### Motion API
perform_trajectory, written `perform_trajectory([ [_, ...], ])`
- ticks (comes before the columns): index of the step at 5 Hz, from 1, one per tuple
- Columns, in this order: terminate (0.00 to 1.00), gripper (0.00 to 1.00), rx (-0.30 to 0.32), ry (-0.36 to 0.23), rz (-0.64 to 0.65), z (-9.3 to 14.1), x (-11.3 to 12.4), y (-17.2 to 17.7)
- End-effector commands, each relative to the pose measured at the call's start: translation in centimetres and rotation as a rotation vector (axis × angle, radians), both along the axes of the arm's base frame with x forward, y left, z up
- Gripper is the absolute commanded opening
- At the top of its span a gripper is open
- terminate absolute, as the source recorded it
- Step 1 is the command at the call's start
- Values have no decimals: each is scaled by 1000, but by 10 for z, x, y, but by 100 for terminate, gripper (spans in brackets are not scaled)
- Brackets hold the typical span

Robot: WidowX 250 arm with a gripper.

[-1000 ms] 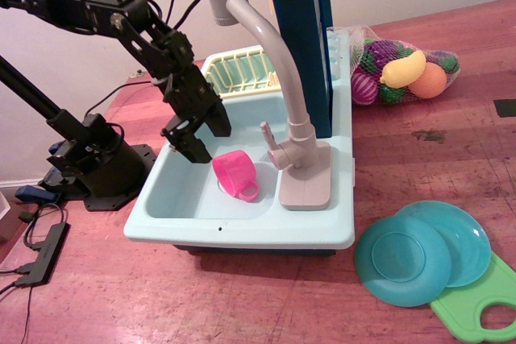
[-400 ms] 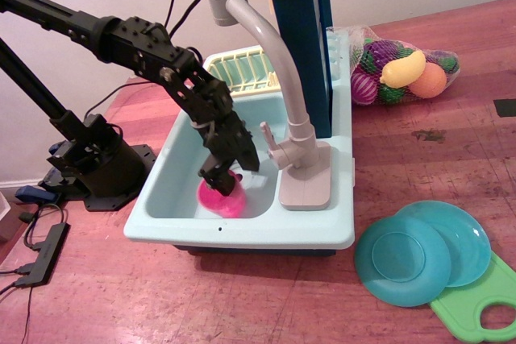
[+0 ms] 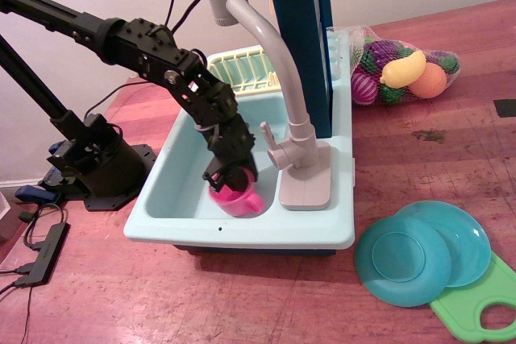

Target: Flip cup upright

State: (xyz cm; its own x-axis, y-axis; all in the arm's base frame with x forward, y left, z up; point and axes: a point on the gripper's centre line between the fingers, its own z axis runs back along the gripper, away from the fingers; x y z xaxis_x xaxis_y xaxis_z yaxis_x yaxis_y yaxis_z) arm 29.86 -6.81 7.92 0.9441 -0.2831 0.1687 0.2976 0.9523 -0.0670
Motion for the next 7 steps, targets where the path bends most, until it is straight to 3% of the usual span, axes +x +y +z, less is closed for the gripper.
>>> perform_trajectory([
  [1,0,100,-33,-100,90,52,17,11],
  [2,0,100,-45,-112,102,70,17,13],
  [7,0,100,-51,-97,125,76,6,13],
])
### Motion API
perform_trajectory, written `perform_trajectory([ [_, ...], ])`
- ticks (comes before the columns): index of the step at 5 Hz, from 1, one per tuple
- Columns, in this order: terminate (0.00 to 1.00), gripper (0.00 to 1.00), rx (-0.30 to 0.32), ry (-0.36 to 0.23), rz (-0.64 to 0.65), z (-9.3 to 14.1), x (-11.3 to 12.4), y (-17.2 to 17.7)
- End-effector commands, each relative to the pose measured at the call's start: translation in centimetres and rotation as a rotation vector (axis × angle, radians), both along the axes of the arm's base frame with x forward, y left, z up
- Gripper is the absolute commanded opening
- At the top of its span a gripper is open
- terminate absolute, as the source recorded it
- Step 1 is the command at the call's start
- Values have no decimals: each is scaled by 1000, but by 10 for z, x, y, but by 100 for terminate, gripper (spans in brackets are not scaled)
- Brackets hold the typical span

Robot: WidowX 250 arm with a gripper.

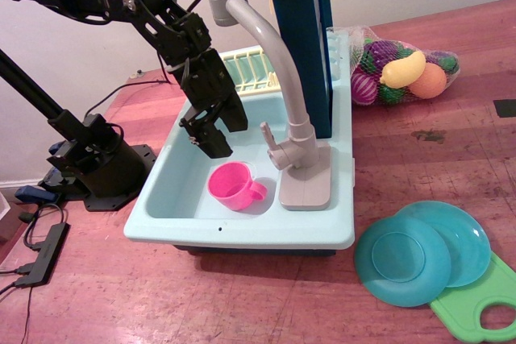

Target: Flip cup upright

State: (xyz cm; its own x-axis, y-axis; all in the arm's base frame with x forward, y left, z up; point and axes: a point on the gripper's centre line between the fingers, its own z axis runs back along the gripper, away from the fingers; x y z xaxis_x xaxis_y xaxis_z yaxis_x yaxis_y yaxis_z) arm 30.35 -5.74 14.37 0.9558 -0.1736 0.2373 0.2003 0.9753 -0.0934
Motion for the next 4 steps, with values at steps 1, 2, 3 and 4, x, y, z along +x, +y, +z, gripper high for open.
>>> perform_trajectory([
  [1,0,100,-6,-36,19,11,1,2],
  [2,0,100,-6,-36,19,11,1,2],
  [3,0,100,-6,-36,19,11,1,2],
  [4,100,100,-6,-36,19,11,1,2],
])
